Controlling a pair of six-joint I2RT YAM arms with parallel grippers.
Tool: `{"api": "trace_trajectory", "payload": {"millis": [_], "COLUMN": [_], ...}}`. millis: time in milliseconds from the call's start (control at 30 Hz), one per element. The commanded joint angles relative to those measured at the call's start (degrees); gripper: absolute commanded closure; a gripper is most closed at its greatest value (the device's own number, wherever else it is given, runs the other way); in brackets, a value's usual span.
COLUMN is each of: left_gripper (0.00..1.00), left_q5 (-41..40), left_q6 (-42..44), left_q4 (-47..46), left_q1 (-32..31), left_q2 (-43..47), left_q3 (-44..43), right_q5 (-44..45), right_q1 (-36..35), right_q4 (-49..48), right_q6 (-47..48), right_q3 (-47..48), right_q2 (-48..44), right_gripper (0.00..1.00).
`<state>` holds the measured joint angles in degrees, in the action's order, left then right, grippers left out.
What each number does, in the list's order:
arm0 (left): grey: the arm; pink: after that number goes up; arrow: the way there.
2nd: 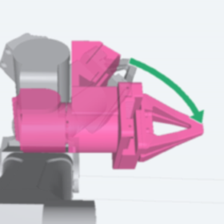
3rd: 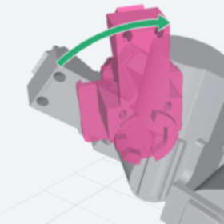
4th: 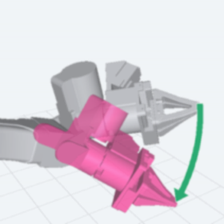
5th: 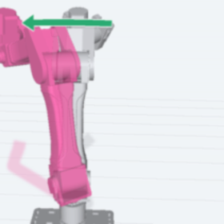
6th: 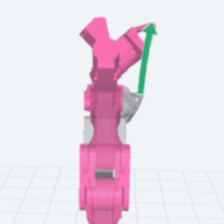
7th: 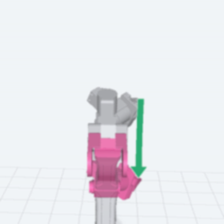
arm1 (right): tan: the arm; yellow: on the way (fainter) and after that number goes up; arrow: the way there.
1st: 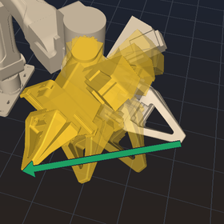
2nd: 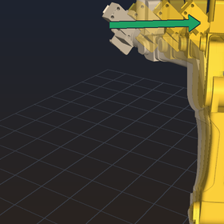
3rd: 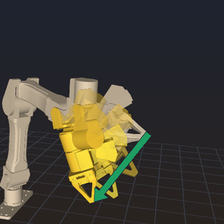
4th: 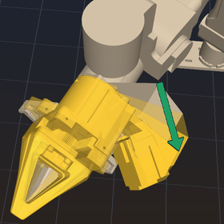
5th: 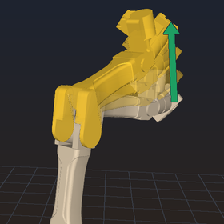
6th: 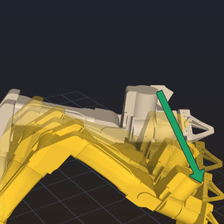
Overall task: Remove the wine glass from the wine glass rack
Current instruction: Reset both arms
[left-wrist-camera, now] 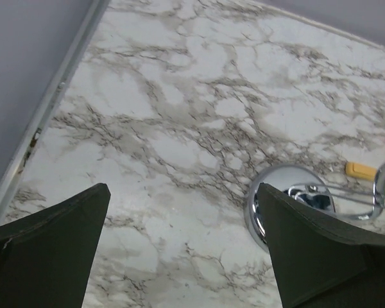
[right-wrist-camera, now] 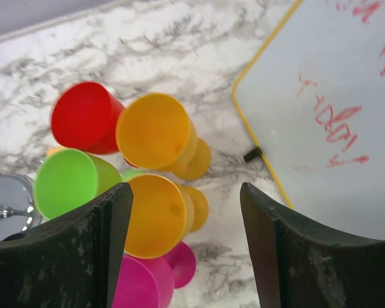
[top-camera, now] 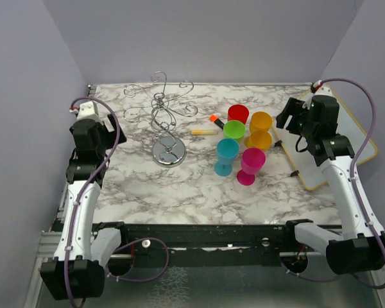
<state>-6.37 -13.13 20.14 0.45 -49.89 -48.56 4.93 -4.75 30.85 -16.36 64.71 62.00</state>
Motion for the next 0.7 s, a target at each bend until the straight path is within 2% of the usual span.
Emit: {"api": "trace_trajectory", "payload": {"millis": [0, 67, 100, 133, 233, 400, 533, 667], "left_gripper": [0.01, 0.01, 0.01, 0.01, 0.01, 0.01, 0.01, 0.01], "left_q5": [2.97, 3.13, 3.75, 4.68, 8.78, 13.40, 19.78, 20.57], "left_q6": [0.34, -0.40, -0.49, -0.18, 0.97, 1.91, 1.88, 1.02], "left_q4": [-0.30, -0.61, -0.73, -0.50, 2.73, 4.58, 4.74, 4.73], "left_q1": [5.36, 5.35, 5.35, 5.35, 5.35, 5.35, 5.35, 5.34], "left_q2": [-2.25, -0.73, 0.10, 0.64, 1.65, 5.49, 5.35, 4.45], "left_q3": [-5.57, -6.09, -6.04, -6.07, -7.15, -6.47, -7.18, -8.03], "right_q5": [-2.71, -4.23, -4.46, -4.49, -3.57, 2.28, 5.37, 5.20], "right_q1": [0.13, 0.17, 0.13, 0.15, 0.16, 0.16, 0.17, 0.17], "right_q4": [-1.68, -0.12, 1.08, 2.42, 7.75, 8.11, 9.73, 9.59], "right_q6": [1.98, 2.97, 3.43, 3.68, 1.91, -1.39, -1.64, -0.12], "right_q3": [8.75, 13.06, 14.71, 15.96, 17.89, 13.56, 13.48, 14.22], "right_q2": [2.68, 3.65, 3.96, 4.16, 3.41, -0.44, -1.99, -3.21], "right_gripper": [0.22, 0.15, 0.02, 0.00, 0.00, 0.00, 0.00, 0.00]}}
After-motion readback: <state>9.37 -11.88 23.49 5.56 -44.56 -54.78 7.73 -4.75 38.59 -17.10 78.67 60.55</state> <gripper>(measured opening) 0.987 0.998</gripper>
